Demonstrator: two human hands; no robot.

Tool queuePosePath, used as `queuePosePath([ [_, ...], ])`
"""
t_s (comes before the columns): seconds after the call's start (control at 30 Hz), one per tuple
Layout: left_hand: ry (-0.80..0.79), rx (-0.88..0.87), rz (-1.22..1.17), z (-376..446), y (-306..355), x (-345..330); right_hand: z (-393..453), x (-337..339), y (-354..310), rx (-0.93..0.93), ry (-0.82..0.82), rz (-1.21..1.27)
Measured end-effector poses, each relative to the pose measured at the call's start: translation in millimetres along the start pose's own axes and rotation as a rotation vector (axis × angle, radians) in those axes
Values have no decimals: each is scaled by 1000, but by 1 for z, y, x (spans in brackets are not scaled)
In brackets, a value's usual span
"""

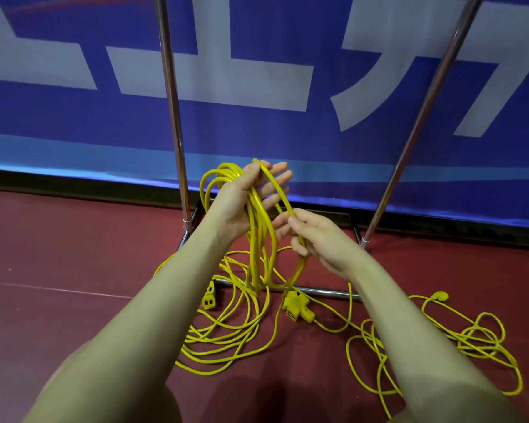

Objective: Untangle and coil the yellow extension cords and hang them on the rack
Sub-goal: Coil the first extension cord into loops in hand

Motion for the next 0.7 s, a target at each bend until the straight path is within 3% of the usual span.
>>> queuePosePath([
  [0.13, -1, -19, -2, 1, 1, 1, 0, -4, 5, -36, 18, -13],
  [0.27, 61, -36, -72, 2, 3, 2, -1, 9, 14, -95, 163, 11],
  [0.37, 92, -93, -143, 3, 11, 6, -6, 11, 19, -129, 155, -14],
  [0.5, 68, -105, -194, 2, 19, 7, -6, 16, 9, -66, 191, 192],
  [0.7, 12, 6, -59, -4, -4, -1, -2, -3, -1, -36, 69, 64],
])
Point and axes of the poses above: each hand's wrist, its own z-axis towards the middle knuckle, its own x-axis out of the back of the hand, y = z × x, the point moved 6 cm from there along z, towards the middle knuckle, and after that the axes turned 10 degrees about -z, right-handed, at the moved point
